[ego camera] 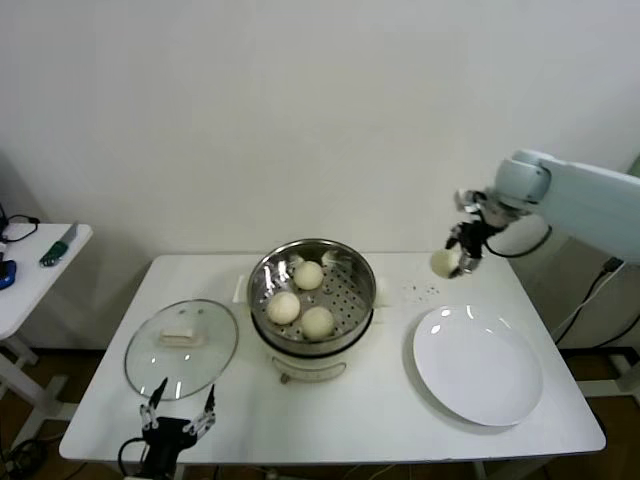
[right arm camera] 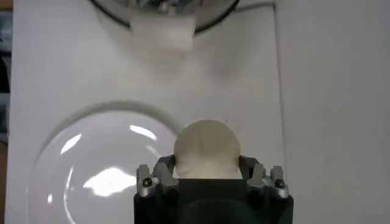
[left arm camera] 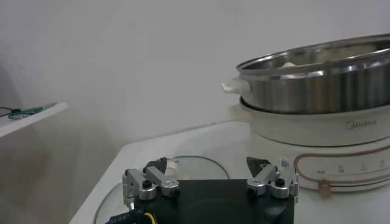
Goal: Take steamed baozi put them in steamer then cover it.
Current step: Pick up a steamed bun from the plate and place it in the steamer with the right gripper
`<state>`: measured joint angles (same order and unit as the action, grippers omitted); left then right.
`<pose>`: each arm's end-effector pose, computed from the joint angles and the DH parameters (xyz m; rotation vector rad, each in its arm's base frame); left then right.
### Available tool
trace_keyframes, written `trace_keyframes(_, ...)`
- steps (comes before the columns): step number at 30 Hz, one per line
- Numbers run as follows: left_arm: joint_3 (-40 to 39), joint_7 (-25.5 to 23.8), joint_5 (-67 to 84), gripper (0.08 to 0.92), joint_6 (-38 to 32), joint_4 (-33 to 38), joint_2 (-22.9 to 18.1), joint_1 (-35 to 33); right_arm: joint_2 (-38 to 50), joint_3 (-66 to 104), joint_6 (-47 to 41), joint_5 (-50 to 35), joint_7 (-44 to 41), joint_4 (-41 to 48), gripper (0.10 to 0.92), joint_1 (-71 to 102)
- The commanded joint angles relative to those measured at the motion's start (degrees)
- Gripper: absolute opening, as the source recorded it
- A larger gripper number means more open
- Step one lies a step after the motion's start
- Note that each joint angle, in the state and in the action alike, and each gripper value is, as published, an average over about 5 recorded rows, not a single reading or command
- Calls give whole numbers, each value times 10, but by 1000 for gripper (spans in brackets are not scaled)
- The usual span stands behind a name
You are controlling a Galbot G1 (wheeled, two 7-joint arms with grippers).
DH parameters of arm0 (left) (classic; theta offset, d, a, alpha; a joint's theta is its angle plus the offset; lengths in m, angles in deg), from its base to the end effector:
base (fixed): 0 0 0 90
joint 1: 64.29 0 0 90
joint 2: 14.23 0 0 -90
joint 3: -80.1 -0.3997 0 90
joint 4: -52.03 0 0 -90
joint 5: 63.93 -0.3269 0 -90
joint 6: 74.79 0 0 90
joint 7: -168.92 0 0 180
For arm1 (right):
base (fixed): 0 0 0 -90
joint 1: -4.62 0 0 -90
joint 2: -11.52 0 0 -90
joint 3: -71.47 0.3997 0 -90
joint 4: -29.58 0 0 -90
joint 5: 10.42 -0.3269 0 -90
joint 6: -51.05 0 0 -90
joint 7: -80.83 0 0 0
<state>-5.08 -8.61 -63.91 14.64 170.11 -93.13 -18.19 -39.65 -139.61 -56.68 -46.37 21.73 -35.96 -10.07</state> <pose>0.0431 0.0711 -0.3697 -0.0062 -2.8733 -0.3065 0.5967 -0.1370 -0.0024 1.2132 -1.5107 1.2530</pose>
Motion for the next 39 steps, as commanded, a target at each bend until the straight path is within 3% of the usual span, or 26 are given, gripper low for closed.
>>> trace_keyframes(1, -9, -1, 11, 823, 14, 17, 4, -8, -178, -101, -34, -207, 24, 0, 691, -123)
trace_keyframes(8, -24, -10, 7, 823, 6, 21, 3, -18, -255, -132, -44, -242, 46, -9, 695, -102)
trace_keyframes(17, -3, -10, 11, 823, -7, 20, 17, -19, -308, -135, -49, -218, 60, 27, 696, -38)
trace_keyframes(39, 7, -8, 7, 823, -1, 7, 24, 10, -317, -137, -39, -148, 61, 90, 700, 48)
